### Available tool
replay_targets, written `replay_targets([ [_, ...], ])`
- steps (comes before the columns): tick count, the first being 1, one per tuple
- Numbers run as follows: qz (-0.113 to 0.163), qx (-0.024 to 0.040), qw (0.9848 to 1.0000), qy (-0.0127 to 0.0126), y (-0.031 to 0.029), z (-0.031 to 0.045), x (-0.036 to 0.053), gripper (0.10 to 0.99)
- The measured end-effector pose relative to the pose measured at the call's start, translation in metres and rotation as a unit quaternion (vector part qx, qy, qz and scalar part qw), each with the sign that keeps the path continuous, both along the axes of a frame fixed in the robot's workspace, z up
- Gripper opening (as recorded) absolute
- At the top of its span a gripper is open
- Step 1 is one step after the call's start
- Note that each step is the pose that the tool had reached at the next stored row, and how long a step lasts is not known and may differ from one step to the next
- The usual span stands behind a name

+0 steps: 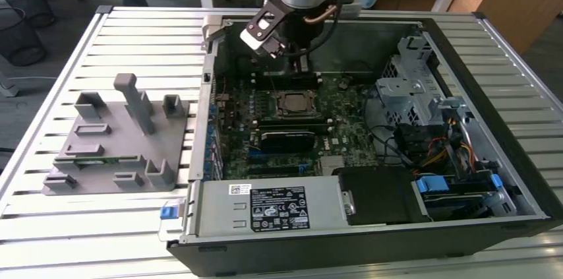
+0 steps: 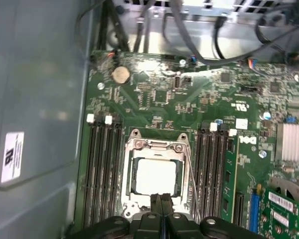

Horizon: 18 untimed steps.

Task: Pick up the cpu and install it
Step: 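Install the first cpu locking lever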

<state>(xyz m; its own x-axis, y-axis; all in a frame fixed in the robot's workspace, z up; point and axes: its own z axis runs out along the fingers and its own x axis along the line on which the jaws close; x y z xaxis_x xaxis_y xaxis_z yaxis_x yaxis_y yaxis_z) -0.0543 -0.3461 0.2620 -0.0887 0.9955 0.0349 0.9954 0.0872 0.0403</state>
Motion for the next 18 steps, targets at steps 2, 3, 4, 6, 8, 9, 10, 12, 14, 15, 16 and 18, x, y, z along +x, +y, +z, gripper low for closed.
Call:
replay_targets([
  [2,0.018,0.0,0.9998,0.0,0.0,-0.0002,0.0,0.106],
  [3,0.027,0.0,0.9996,0.0,0.0,-0.0002,0.0,0.106],
  [4,0.036,0.0,0.9994,0.0,0.0,-0.0003,0.0,0.106],
  [6,0.054,0.0,0.9985,0.0,0.0,-0.0004,0.0,0.106],
  [8,0.072,0.0,0.9974,0.0,0.0,-0.0005,0.0,0.106],
  [9,0.081,0.0,0.9967,0.0,0.0,-0.0005,0.0,0.106],
  [10,0.088,0.0,0.9961,0.0,0.0,-0.0005,0.0,0.106],
  [12,0.096,0.0,0.9954,0.0,0.0,-0.0006,0.0,0.106],
  [14,0.105,0.0,0.9945,0.0,0.0,-0.0006,0.0,0.106],
  [15,0.111,0.0,0.9938,0.0,0.0,-0.0006,0.0,0.106],
  [16,0.129,0.0,0.9917,0.0,0.0,-0.0006,0.0,0.106],
  [18,0.146,0.0,0.9893,0.0,0.0,-0.0006,0.0,0.106],
])
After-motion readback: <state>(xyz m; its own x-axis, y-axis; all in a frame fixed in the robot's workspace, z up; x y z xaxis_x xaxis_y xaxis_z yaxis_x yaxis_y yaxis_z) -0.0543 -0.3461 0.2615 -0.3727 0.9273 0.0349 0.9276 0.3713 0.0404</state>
